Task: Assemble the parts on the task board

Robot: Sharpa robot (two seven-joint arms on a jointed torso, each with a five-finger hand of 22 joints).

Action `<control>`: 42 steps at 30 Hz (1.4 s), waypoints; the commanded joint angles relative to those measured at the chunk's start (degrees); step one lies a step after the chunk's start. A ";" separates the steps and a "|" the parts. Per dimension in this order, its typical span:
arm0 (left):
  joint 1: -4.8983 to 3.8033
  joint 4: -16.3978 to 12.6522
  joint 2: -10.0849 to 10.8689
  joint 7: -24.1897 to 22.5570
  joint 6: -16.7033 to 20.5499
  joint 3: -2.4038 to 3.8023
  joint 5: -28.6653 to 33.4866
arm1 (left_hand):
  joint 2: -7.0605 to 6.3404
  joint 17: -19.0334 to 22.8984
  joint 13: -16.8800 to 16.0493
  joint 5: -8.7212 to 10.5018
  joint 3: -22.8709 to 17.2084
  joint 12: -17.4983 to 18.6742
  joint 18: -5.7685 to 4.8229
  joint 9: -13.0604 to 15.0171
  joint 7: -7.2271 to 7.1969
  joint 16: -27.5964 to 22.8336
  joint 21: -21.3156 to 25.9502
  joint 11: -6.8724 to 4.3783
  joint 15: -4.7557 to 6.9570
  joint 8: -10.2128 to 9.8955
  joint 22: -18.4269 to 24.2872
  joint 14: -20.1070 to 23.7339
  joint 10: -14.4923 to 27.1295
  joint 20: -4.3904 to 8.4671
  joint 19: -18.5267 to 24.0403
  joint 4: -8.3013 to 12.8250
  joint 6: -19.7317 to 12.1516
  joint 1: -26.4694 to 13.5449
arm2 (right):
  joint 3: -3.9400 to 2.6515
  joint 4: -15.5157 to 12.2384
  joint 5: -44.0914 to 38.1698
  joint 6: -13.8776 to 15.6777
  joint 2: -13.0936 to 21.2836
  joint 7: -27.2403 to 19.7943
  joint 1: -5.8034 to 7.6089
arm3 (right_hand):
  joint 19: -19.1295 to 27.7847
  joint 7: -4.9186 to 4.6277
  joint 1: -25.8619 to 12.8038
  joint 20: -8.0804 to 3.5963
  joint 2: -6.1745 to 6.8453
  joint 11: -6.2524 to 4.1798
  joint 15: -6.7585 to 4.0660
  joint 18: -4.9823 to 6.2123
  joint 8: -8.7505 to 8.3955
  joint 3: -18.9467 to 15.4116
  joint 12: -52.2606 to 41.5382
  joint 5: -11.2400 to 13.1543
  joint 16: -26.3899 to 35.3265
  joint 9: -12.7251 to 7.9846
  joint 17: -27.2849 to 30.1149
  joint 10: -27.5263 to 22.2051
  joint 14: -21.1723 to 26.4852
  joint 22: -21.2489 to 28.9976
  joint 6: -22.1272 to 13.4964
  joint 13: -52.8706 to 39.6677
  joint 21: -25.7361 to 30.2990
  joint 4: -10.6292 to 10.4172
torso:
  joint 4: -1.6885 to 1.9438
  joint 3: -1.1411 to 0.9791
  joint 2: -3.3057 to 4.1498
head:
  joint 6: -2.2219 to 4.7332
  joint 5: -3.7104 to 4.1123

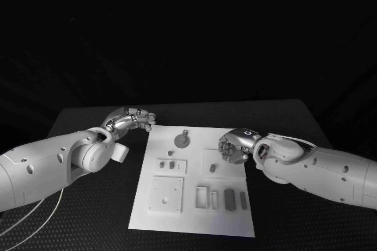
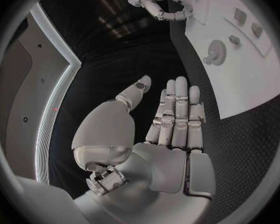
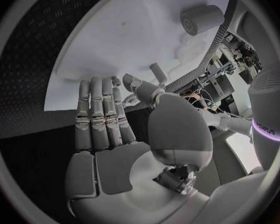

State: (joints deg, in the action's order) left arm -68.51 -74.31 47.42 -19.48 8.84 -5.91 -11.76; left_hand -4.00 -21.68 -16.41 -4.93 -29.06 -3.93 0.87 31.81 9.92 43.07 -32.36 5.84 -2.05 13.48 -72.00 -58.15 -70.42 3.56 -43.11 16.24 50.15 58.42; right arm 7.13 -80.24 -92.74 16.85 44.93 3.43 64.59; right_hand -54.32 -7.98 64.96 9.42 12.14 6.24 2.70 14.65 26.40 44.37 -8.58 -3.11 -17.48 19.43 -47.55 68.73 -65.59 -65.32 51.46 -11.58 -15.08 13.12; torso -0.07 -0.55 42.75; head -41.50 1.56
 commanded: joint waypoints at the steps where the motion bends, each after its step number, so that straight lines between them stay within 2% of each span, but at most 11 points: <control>1: -0.06 0.00 -0.07 -0.42 -0.86 0.05 0.53 | 0.26 -0.07 -0.03 0.09 0.41 -0.19 0.28 0.02 -0.03 -0.41 0.24 -0.02 -0.09 0.31 0.06 -0.33 0.14 -0.04 -0.39 0.05 -0.32 -0.55 | 0.77 -0.26 -4.15 -1.96 -0.49 2.08 -0.68 | -0.64 -0.01 0.45 -0.04 -0.01 -0.26 0.03 0.35 0.35 0.39 0.06 0.32 -0.47 0.11 -0.42 0.17 -0.55 -0.38 0.75 -0.08 -0.47 0.02 | -0.05 -0.02 0.00 | -0.07 0.01; 12: -0.06 0.12 -0.13 -0.09 -0.89 0.05 0.53 | 0.32 -0.15 -0.03 0.03 0.47 -0.18 0.31 0.00 -0.01 -0.49 0.28 -0.01 -0.07 0.31 0.03 -0.44 0.18 -0.01 -0.46 0.08 -0.38 -0.52 | 1.94 -0.26 -9.08 -5.13 -1.15 5.26 -1.01 | -1.23 0.57 0.84 -0.44 -0.02 -0.70 -0.30 0.35 0.89 0.81 -0.46 0.33 -1.65 0.16 -2.63 0.92 -0.63 -1.85 2.43 -1.11 -1.24 0.89 | -0.01 -0.03 -0.01 | -0.30 0.24; 21: -0.06 0.12 0.00 0.16 -0.64 0.05 0.41 | 0.30 -0.21 -0.03 0.00 0.51 -0.18 0.32 0.00 -0.01 -0.53 0.31 -0.01 -0.05 0.31 0.01 -0.51 0.19 0.00 -0.49 0.11 -0.40 -0.48 | 2.28 -0.09 -10.88 -5.26 -1.45 6.44 -1.57 | -1.37 0.76 1.34 -0.53 -0.16 -0.84 -0.39 0.35 0.97 1.18 -0.63 0.28 -2.01 0.11 -3.50 1.13 -0.58 -2.36 2.93 -1.56 -1.42 1.41 | -0.03 -0.01 -0.01 | -0.44 0.37; 26: -0.06 0.14 0.09 0.31 -0.50 0.05 0.17 | 0.30 -0.24 -0.03 -0.05 0.52 -0.18 0.33 -0.01 -0.01 -0.57 0.33 -0.01 -0.03 0.32 0.00 -0.55 0.19 0.01 -0.51 0.13 -0.41 -0.44 | 2.74 -0.39 -12.42 -5.39 -1.49 6.99 -1.85 | -1.57 0.99 1.77 -0.62 -0.47 -0.97 -0.49 0.35 1.03 1.62 -0.79 0.17 -2.21 0.05 -4.05 1.38 -0.70 -2.68 3.45 -1.92 -1.54 1.87 | -0.03 0.01 0.00 | -0.59 0.39; 31: -0.06 0.16 0.22 0.42 -0.52 0.05 0.14 | 0.30 -0.29 -0.03 -0.15 0.53 -0.19 0.33 -0.01 -0.01 -0.62 0.36 -0.02 -0.02 0.34 -0.03 -0.60 0.19 0.02 -0.53 0.15 -0.41 -0.37 | 2.89 -0.54 -13.96 -4.71 -1.43 7.88 -2.13 | -2.65 1.56 3.37 -1.04 -1.88 -1.52 -0.98 0.35 1.19 3.23 -1.36 -0.68 -2.76 -0.10 -5.13 2.46 -1.67 -3.35 4.95 -2.80 -2.06 3.33 | -0.06 -0.03 -0.01 | -0.63 0.49; 42: -0.06 0.17 0.31 0.52 -0.41 0.05 -0.02 | 0.26 -0.41 -0.04 -0.33 0.54 -0.21 0.34 -0.01 -0.02 -0.70 0.43 -0.03 0.02 0.38 -0.07 -0.73 0.17 0.05 -0.59 0.20 -0.40 -0.17 | 2.91 -0.65 -14.44 -3.96 -1.13 8.07 -2.31 | -4.53 2.17 3.66 -1.77 -1.44 -2.32 -1.80 0.35 1.40 4.77 -2.11 -1.39 -3.43 -0.22 -6.83 4.14 -3.37 -4.53 7.04 -4.27 -3.06 3.26 | -0.04 -0.02 -0.01 | -0.70 0.56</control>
State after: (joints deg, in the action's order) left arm -68.51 -74.08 47.73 -18.76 8.78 -5.92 -11.73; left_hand -3.79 -22.05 -16.40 -4.93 -28.91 -3.93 0.86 31.80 9.92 42.63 -32.15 5.84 -2.05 13.48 -72.01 -58.56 -70.43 3.78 -43.32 16.40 50.15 58.21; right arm 8.74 -81.57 -106.94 19.57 43.50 10.68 63.94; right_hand -58.56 -5.84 68.13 7.65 10.47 3.96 0.85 14.51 27.41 48.79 -10.33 -4.24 -20.75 19.24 -54.35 72.62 -68.68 -69.71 58.10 -24.06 -17.95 16.30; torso -0.08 -0.55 42.75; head -42.15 2.16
